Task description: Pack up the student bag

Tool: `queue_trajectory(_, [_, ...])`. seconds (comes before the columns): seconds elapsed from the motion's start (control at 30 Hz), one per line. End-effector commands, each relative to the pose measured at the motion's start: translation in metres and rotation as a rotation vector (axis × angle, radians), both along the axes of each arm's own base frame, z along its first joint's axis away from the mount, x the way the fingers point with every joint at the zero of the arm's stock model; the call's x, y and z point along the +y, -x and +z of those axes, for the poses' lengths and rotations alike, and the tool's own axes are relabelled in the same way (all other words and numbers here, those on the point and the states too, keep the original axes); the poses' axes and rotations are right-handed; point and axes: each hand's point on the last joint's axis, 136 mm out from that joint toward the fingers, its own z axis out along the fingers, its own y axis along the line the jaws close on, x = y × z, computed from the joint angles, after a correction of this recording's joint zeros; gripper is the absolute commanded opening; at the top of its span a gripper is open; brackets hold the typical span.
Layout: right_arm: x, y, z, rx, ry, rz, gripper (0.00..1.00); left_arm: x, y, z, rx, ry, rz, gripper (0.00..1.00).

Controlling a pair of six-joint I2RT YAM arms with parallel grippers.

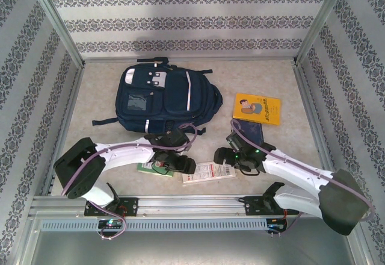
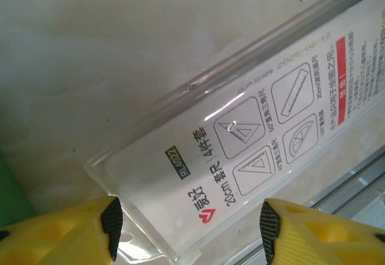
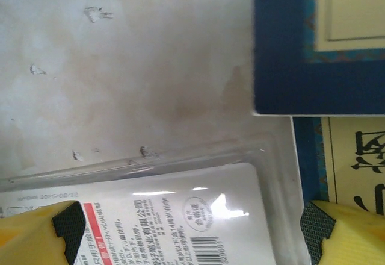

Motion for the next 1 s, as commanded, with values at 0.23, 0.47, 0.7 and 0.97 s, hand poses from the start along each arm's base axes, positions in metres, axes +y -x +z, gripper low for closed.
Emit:
queue_trajectory(0.23, [0.005,0.025,0.005,0.091,-0.011,0.123,0.94,0.008,0.009,-0.062,0.143,-0.122,-0.073,0.61])
queue_trajectory(0.47, [-0.004,0.034,0.035,0.043,-0.047,0.104,0.94,0.003,0.005,-0.064,0.122,-0.103,-0.087,0.61])
queue_trajectory(0.7, [-0.016,0.049,0.026,0.027,-0.163,-0.031,0.93,0.016,0.007,-0.068,0.078,-0.121,-0.078,0.61])
queue_trajectory(0.97, [-0.016,0.060,0.003,0.060,-0.225,-0.060,0.92,0.011,0.006,-0.072,0.074,-0.084,-0.079,0.60])
